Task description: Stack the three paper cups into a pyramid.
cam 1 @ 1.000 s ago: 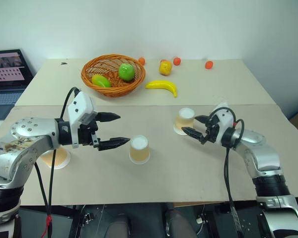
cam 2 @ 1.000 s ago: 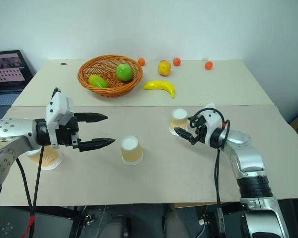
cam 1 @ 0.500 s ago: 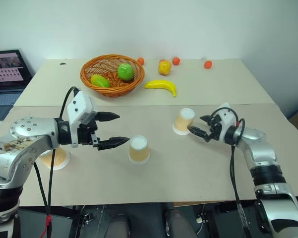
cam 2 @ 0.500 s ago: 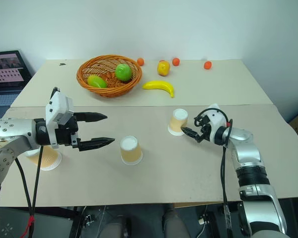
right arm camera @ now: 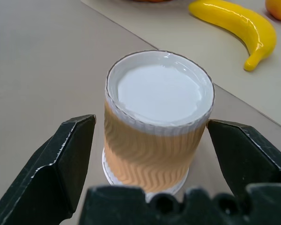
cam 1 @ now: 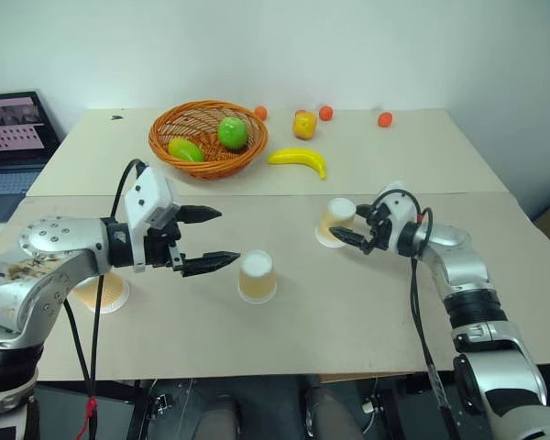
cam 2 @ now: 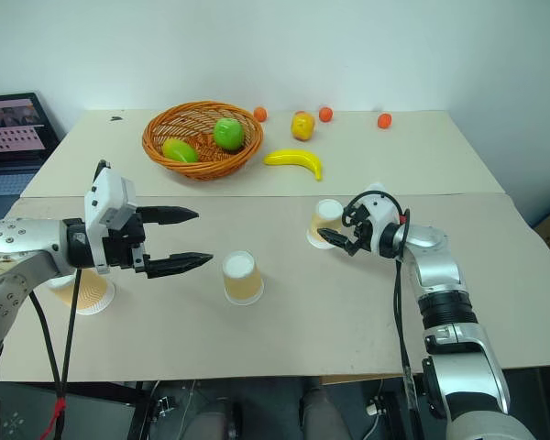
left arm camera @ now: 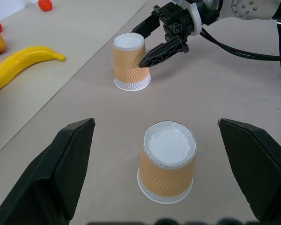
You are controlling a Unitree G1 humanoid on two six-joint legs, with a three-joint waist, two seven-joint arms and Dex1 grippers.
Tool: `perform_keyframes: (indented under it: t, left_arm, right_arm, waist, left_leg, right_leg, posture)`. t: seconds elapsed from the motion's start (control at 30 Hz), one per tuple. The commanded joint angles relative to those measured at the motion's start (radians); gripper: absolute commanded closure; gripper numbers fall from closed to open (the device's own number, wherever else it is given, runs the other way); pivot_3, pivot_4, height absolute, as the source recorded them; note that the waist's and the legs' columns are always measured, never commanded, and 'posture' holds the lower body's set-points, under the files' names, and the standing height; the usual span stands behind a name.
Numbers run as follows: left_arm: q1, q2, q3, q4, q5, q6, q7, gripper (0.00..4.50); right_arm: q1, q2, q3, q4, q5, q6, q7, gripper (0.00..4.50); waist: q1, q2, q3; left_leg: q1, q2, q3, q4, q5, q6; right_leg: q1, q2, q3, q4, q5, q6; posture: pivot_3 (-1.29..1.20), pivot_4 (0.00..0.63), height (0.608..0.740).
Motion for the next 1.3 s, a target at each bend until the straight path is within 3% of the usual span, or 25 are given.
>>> perform_keyframes:
  t: [0.03,0.5,0.7,0.83,0.97,1.07,1.3]
  left_arm:
    - [-0.012,-0.005,0.013,-0.033,-0.01,-0.002,0.014,0.0]
    - [-0.009,-0.015,0.011,-0.043,-0.014,0.003,0.036,0.0]
    - [-0.008,-0.013,0.012,-0.046,-0.017,0.005,0.034,0.0]
    - [-0.013,-0.007,0.015,-0.042,-0.02,0.01,0.029,0.0]
    - [-0.004,0.006,0.022,-0.043,-0.019,0.015,0.012,0.0]
    - [0.009,0.013,0.027,-0.03,-0.003,0.003,0.002,0.0]
    - [-0.005,-0.01,0.001,-0.02,0.005,-0.011,0.004,0.0]
  right_arm:
    - [-0.052,0.015,-0.002,0.013,-0.007,-0.041,0.006,0.03]
    - [-0.127,0.036,-0.008,0.103,-0.02,-0.076,0.021,0.03]
    - [-0.121,0.029,-0.013,0.107,-0.018,-0.082,0.025,1.69]
    - [-0.105,0.019,-0.012,0.065,-0.018,-0.063,0.023,1.69]
    - [-0.077,-0.003,-0.014,-0.044,0.001,0.007,0.037,1.69]
    - [-0.004,-0.059,-0.002,-0.3,0.051,0.179,0.079,1.69]
    - [0.152,-0.12,0.005,-0.688,0.137,0.443,0.067,1.69]
  waist:
    - [0.0,0.0,0.0]
    - [0.0,0.0,0.0]
    - [0.0,0.0,0.0]
    - [0.0,0.0,0.0]
    - [0.001,0.0,0.0]
    - [0.002,0.001,0.001]
    - [0.004,0.001,0.001]
  left_leg:
    - [0.0,0.0,0.0,0.0,0.0,0.0]
    - [0.0,0.0,0.0,0.0,0.0,0.0]
    - [0.0,0.0,0.0,0.0,0.0,0.0]
    - [0.0,0.0,0.0,0.0,0.0,0.0]
    - [0.0,0.0,0.0,0.0,0.0,0.0]
    - [-0.001,0.0,-0.001,0.0,0.0,0.0]
    - [-0.001,0.0,-0.001,0.0,0.0,0.0]
  right_leg:
    - [0.0,0.0,0.0,0.0,0.0,0.0]
    - [0.0,0.0,0.0,0.0,0.0,0.0]
    - [0.0,0.0,0.0,0.0,0.0,-0.001]
    - [0.0,0.0,0.0,0.0,0.0,-0.001]
    - [0.0,0.0,0.0,0.0,0.0,-0.001]
    - [-0.001,0.0,0.0,0.001,0.0,-0.001]
    - [-0.001,0.0,-0.001,0.001,0.0,0.0]
  posture:
    - [0.0,0.15,0.737]
    - [0.0,0.15,0.737]
    - [0.0,0.15,0.737]
    - [0.0,0.15,0.737]
    - [0.0,0.15,0.737]
    - [0.0,0.15,0.737]
    - [0.0,0.15,0.737]
